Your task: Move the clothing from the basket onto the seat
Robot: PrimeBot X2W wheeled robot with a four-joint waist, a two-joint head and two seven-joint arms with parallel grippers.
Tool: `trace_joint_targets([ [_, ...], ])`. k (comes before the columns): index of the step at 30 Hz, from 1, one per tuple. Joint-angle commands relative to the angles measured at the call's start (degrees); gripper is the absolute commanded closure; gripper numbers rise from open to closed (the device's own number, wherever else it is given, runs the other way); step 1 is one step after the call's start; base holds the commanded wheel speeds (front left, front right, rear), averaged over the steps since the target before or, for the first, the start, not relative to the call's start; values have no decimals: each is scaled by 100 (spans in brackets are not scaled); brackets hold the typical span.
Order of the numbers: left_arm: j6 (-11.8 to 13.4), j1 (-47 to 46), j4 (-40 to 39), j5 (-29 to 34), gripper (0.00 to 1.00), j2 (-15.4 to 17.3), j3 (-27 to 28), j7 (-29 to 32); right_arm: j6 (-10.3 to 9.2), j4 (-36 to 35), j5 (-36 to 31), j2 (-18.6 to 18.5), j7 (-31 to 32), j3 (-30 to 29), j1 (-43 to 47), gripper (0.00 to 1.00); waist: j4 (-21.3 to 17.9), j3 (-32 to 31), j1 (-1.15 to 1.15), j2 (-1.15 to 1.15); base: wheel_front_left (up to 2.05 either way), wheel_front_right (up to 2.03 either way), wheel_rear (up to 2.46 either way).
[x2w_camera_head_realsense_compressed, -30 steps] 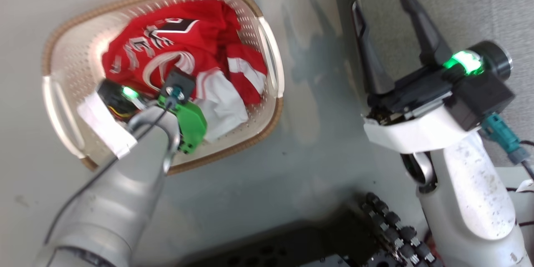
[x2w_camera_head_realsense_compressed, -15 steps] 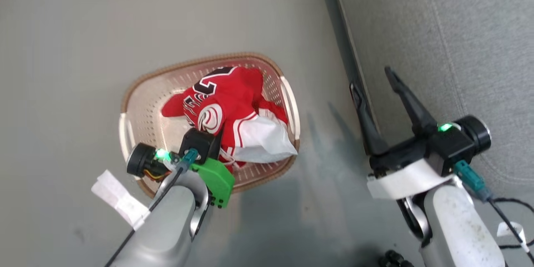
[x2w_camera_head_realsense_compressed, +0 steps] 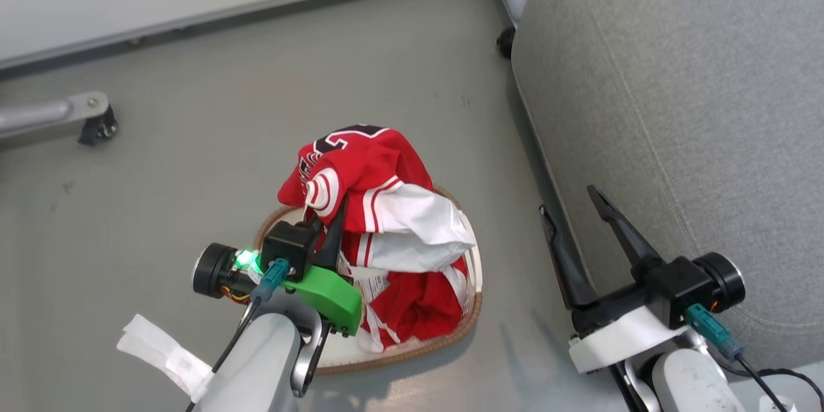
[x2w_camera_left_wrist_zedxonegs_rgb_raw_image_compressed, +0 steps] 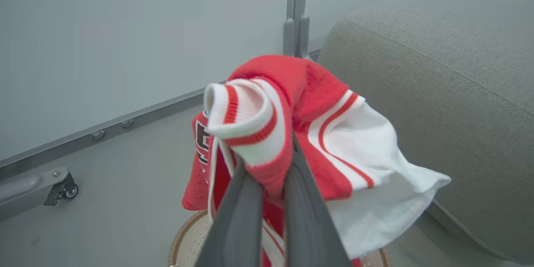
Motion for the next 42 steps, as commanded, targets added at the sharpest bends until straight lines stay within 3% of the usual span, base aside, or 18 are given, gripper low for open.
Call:
trace_joint_targets([
  [1,-31,141,-143,67,100,5,48,-4,-4,30,32,-22,-28,17,139,0,132,-534,0,0,0,0,0],
  [11,-109,406,-900,203,100,-30,210,-4,-4,80,65,-22,-28,73,510,0,96,-911,0,0,0,0,0],
  [19,-227,384,-1148,303,100,-56,72,-4,-4,-71,79,-320,-28,903,201,0,80,-898,0,0,0,0,0],
  [26,-344,242,-1309,249,100,-96,-282,-5,-4,47,-161,-504,-28,1410,-176,0,144,-888,0,0,0,0,0],
  [34,-409,123,-1475,131,100,-112,-789,81,-4,547,-494,-457,-28,1328,-389,0,205,-893,0,0,0,0,0],
  [42,-414,37,-1777,52,100,-116,-1192,207,-4,816,21,-443,-28,1371,-437,0,224,-862,0,0,0,0,0],
])
